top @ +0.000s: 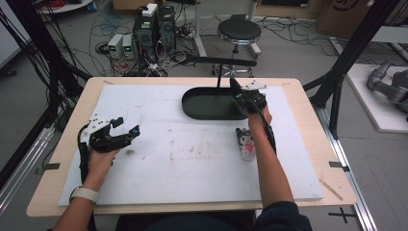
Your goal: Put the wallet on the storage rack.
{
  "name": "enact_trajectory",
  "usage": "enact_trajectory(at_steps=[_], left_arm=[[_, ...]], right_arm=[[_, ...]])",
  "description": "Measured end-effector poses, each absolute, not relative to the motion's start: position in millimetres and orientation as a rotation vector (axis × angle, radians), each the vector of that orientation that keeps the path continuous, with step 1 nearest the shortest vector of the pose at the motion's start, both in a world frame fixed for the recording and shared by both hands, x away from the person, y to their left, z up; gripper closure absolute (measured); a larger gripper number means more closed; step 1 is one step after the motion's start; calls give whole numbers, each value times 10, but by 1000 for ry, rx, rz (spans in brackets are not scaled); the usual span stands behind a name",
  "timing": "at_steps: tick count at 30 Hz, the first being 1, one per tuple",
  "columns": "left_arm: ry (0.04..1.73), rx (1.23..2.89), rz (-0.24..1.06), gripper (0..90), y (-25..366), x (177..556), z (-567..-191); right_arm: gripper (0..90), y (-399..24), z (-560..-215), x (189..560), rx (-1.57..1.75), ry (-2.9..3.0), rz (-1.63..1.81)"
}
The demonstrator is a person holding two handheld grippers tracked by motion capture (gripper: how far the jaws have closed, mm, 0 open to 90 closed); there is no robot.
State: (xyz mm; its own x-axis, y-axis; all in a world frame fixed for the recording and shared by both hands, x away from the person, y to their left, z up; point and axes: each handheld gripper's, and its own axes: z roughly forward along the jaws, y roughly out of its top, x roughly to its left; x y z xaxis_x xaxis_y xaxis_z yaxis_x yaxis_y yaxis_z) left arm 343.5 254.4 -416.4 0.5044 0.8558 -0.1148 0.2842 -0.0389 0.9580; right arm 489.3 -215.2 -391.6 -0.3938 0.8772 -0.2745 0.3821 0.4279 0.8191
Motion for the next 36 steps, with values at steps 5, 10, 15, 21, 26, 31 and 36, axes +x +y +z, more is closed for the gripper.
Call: enact_trajectory(at_steps=[5, 10, 15, 21, 26, 31, 36], left_arm=[[1001, 1594, 620, 223, 2550, 3431, -4164], [1007, 1589, 619, 223, 2574, 3419, -4162], [1009, 1590, 622, 223, 2588, 3410, -4165], [1006, 1594, 616, 223, 2577, 3410, -4169], [1008, 1590, 615, 223, 2572, 3408, -4168], [1010, 1584, 616, 223, 2583, 3404, -4168], [1010, 1579, 617, 223, 2600, 3398, -4170]], right_arm=[[775, -2066, -3947, 5010, 1102, 1979, 837], [763, -1894, -3991, 5038, 1051, 2021, 816], [764, -1807, -4021, 5028, 1049, 2023, 807], [765, -1912, -3977, 5026, 1087, 2015, 858], [663, -1847, -4012, 5034, 1080, 2042, 880], [321, -1772, -4056, 5039, 1091, 2020, 933], [305, -1826, -3980, 4994, 1094, 2035, 1015]])
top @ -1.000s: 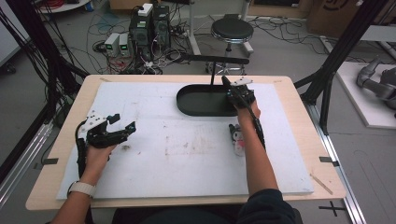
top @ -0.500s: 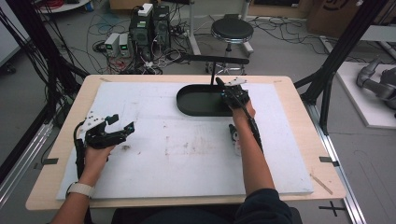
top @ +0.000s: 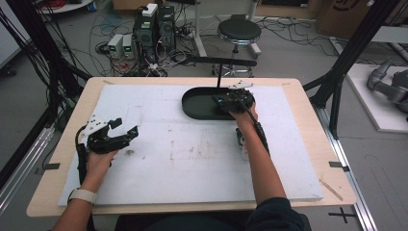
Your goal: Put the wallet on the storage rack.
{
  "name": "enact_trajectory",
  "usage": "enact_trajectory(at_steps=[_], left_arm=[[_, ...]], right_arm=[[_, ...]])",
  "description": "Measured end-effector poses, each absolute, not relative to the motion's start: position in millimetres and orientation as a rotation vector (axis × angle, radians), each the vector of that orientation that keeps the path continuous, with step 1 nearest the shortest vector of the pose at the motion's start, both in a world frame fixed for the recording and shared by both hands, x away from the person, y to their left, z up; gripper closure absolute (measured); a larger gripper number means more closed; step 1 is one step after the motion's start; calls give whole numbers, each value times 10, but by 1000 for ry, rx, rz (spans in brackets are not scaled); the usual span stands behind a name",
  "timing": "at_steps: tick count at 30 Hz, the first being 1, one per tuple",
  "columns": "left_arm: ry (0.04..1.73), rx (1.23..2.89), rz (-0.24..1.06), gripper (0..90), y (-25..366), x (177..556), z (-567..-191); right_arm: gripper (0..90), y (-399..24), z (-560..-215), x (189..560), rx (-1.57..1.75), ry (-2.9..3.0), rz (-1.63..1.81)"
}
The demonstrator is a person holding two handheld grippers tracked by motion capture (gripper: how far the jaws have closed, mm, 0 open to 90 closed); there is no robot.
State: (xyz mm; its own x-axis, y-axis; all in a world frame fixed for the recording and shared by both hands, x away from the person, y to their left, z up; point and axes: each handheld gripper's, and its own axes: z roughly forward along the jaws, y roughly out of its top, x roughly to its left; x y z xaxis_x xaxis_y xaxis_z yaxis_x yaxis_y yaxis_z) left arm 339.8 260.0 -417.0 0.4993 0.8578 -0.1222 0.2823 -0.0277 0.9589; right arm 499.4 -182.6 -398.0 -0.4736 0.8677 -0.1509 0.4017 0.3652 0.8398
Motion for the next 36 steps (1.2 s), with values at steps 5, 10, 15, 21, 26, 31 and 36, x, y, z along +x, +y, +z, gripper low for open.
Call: enact_trajectory(at_steps=[5, 10, 15, 21, 26, 31, 36], left_arm=[[1014, 1574, 620, 223, 2607, 3392, -4165], [1013, 1573, 619, 223, 2610, 3394, -4169], [1012, 1572, 621, 223, 2608, 3391, -4166], [1015, 1569, 625, 223, 2615, 3392, -4166], [1014, 1569, 624, 223, 2615, 3391, -4165], [1016, 1566, 621, 223, 2620, 3393, -4167], [1014, 1569, 628, 223, 2629, 3385, -4164]], right_arm=[[303, -1931, -3893, 4949, 1092, 2039, 1054], [303, -2043, -3808, 4876, 1096, 2042, 1095], [416, -2126, -3761, 4832, 1094, 2073, 1085], [705, -2072, -3889, 4846, 1097, 2287, 954], [727, -1940, -4063, 4909, 1113, 2398, 866], [642, -1893, -4004, 4930, 1110, 2312, 951], [479, -2048, -3830, 4804, 1111, 2261, 1032]])
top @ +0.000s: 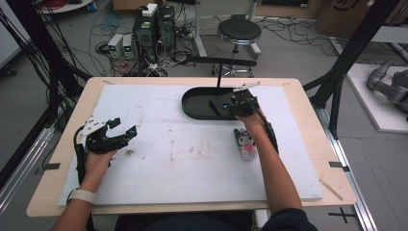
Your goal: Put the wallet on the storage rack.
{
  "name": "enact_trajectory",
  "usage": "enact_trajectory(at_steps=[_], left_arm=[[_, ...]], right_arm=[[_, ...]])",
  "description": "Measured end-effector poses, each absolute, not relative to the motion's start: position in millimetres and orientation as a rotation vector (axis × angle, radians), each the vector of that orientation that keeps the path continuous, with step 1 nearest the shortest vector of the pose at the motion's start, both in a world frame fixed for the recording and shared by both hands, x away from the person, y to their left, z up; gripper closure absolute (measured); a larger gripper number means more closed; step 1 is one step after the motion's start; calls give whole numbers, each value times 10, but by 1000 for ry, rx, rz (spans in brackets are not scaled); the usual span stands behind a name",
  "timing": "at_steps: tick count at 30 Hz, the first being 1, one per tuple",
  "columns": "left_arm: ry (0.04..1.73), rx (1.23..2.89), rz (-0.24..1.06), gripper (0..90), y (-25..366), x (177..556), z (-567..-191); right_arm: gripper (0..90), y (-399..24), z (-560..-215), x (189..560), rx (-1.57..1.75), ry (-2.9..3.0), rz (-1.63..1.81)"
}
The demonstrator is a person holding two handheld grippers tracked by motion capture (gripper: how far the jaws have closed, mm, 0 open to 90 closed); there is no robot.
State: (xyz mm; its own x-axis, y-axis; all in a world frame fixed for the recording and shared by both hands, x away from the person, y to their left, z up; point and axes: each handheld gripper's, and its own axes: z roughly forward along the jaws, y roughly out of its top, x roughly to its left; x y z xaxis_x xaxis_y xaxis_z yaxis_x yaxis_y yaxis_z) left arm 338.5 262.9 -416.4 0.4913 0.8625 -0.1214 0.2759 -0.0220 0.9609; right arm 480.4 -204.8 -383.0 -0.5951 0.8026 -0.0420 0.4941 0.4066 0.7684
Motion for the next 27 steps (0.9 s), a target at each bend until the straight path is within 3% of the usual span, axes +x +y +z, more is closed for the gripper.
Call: enact_trajectory(at_steps=[5, 7, 16, 27], left_arm=[[1014, 1566, 630, 223, 2637, 3388, -4164], [1016, 1562, 632, 223, 2639, 3390, -4163], [1021, 1549, 627, 223, 2692, 3360, -4169], [1024, 1534, 635, 223, 2678, 3388, -4156]], right_arm=[[370, -2334, -3690, 4575, 1126, 2166, 1130], [285, -2449, -3693, 4464, 1158, 2166, 1105], [257, -2884, -3910, 3723, 1073, 2040, 1104], [234, -3011, -3937, 3550, 1093, 2022, 1118]])
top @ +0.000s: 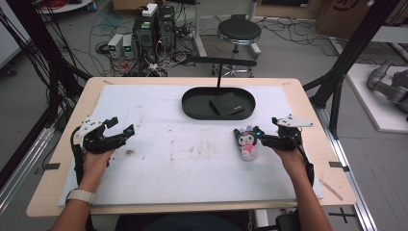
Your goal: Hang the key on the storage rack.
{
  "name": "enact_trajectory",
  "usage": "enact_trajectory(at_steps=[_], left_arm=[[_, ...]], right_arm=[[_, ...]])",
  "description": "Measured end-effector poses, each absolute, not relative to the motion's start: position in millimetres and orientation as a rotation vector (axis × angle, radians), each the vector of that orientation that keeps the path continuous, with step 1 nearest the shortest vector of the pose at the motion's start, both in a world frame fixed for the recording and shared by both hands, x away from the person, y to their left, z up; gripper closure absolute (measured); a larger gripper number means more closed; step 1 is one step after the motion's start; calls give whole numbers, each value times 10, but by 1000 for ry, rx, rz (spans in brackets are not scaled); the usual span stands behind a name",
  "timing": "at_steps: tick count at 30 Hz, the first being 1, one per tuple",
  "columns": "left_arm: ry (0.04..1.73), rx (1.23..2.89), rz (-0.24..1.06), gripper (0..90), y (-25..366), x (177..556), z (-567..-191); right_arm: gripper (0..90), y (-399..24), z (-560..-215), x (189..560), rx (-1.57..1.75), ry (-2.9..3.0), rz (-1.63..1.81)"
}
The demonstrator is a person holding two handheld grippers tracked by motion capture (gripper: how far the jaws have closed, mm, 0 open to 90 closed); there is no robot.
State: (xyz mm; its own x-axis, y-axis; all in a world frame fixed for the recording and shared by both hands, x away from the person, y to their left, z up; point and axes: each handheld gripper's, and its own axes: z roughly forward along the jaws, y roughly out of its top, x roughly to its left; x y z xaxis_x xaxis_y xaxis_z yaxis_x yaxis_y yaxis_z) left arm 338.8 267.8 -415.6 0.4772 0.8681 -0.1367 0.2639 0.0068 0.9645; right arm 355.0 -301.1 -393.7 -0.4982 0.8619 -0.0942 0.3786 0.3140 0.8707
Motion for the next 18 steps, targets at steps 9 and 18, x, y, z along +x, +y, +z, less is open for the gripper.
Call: enact_trajectory(at_steps=[9, 18], left_arm=[[1027, 1527, 636, 223, 2693, 3388, -4150], [1023, 1525, 636, 223, 2681, 3390, -4141]], right_arm=[[230, -2922, -3938, 3499, 1065, 2038, 1131], [214, -2812, -4019, 3491, 1084, 2123, 1114]])
